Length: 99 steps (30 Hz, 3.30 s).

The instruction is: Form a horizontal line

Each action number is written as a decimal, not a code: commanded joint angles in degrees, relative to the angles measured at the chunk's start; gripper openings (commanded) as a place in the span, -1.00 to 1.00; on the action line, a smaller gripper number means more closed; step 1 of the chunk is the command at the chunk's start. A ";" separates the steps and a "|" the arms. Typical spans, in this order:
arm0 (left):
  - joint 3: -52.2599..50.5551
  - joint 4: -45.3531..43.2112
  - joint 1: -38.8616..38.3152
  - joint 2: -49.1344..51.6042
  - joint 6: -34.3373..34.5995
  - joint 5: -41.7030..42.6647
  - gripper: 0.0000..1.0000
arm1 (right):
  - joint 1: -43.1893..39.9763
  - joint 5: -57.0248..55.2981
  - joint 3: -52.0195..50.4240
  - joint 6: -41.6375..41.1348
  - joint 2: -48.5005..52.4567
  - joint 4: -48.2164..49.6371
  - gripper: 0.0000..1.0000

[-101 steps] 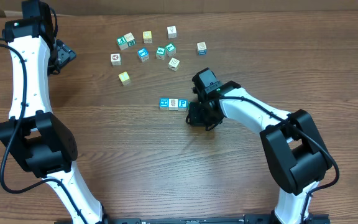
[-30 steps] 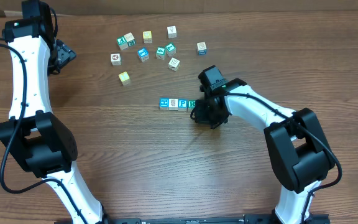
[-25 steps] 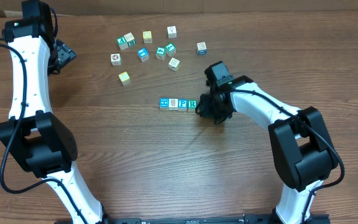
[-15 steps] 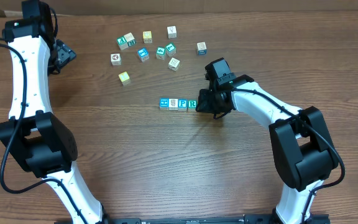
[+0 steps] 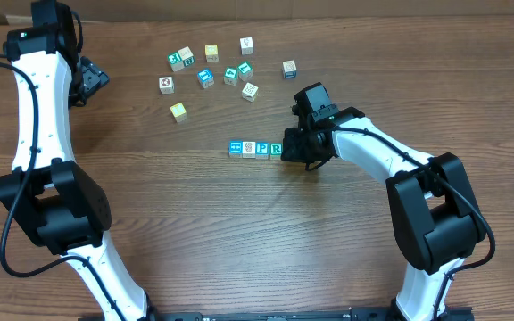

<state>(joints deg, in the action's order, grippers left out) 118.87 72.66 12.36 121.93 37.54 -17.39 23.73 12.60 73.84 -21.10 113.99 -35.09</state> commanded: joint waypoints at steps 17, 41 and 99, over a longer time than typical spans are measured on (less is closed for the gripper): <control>0.37 0.11 -0.48 -0.42 -0.26 -0.61 1.00 | 0.31 3.17 1.11 1.60 0.04 0.57 -0.93; 0.37 0.11 -0.48 -0.42 -0.26 -0.61 0.99 | -0.92 0.11 2.05 1.64 -0.11 1.25 -0.82; 0.37 0.11 -0.48 -0.42 -0.26 -0.61 1.00 | -17.16 -12.57 12.48 14.10 -2.01 -13.25 0.99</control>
<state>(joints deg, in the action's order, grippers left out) 118.87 72.66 12.36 121.93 37.52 -17.39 6.42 0.60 85.41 -7.22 113.82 -48.62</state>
